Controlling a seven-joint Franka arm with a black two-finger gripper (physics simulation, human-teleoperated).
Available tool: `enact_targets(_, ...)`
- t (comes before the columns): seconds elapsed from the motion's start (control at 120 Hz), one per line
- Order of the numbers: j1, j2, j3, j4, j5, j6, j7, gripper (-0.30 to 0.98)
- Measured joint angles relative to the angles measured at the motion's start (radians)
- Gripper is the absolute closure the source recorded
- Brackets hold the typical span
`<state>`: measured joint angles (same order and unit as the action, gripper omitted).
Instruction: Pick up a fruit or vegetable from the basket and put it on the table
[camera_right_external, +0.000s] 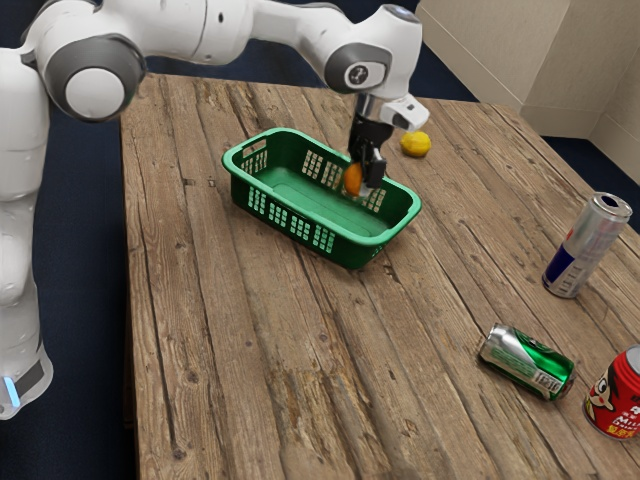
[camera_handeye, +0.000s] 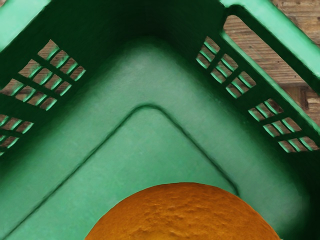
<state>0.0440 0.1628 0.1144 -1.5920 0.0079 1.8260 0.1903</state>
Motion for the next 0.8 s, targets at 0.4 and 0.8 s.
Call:
enact_targets(0.4,-0.002,0.046,-0.117,0.184,0.021,-0.047,-0.006,0.46)
enact_targets(0.8,-0.003,0.33,-0.264,0.469,0.022,0.014,-0.012,0.49)
